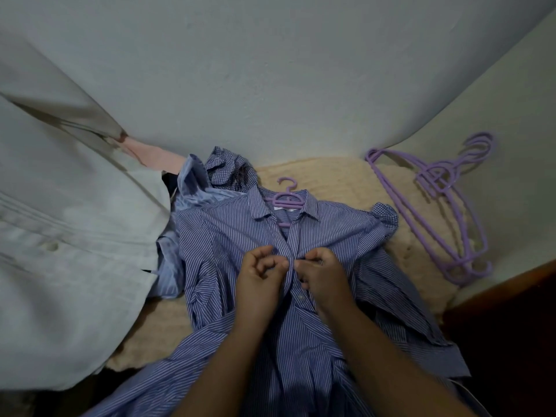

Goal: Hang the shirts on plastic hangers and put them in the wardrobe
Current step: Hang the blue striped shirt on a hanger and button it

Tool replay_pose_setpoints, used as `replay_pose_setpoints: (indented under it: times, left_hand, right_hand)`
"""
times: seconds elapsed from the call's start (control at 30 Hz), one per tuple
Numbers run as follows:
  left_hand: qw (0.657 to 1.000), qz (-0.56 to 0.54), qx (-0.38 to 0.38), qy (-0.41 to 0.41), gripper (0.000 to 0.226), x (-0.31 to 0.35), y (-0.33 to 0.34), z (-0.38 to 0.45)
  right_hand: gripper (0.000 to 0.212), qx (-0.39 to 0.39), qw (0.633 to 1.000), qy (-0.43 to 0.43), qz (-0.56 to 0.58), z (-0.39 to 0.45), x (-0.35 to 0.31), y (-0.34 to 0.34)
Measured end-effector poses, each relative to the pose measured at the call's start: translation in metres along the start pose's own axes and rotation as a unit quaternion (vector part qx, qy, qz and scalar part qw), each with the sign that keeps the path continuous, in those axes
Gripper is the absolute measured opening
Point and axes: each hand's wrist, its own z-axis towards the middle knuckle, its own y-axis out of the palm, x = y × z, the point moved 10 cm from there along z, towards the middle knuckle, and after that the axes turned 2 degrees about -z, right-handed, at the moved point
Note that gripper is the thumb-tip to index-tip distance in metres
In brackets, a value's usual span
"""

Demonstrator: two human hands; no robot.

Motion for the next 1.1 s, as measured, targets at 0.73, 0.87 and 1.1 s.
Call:
replay_pose_setpoints:
  times: [0.73, 0.87, 1.1]
  left_hand:
    - [0.966, -0.105, -0.03, -0.233, 0.032, -0.023, 0.007, 0.004]
    - [0.982, 0.058, -0.025, -0.18, 0.033, -0.013, -0.01, 0.003]
    - [0.89, 0.441, -0.109, -0.032, 0.038, 0.015, -0.032, -0.042]
  right_hand:
    - [0.018, -0.026, 0.974, -0.148, -0.17, 0.006, -0.029, 0.008]
    - [0.026, -0.039, 0.972, -0.119, -0.199, 0.005, -0.018, 0.003]
    - [0.031, -0.066, 0.918, -0.061, -0.386, -0.018, 0.005, -0.03]
